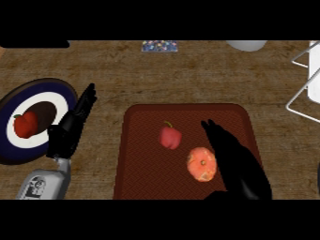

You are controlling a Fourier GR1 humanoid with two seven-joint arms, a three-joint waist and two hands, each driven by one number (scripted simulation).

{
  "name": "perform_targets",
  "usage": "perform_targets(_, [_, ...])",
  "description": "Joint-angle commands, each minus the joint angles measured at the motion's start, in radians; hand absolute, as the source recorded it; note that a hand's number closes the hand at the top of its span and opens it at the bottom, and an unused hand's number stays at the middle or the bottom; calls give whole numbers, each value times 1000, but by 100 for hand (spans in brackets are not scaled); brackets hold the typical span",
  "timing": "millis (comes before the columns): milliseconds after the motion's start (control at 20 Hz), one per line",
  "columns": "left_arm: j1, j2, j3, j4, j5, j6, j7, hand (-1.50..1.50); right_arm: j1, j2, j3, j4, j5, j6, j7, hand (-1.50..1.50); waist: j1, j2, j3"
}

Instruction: Pick the squash from the tray and place it in the tiered shelf

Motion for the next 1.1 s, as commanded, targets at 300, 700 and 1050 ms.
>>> perform_targets(300, [-46, -25, 39, 127, -44, -15, -91, 0, -12, 41, -61, 104, 66, 17, -83, -150, -1, 1, 0])
perform_targets(700, [11, -38, 26, 1, -54, -32, -21, 0, 58, 62, -27, 189, 154, -60, -169, -150, 0, 0, 0])
perform_targets(1050, [12, -55, 34, -30, -72, -21, 10, 0, 131, 82, 1, 97, 166, -3, -136, -150, -2, -1, 0])
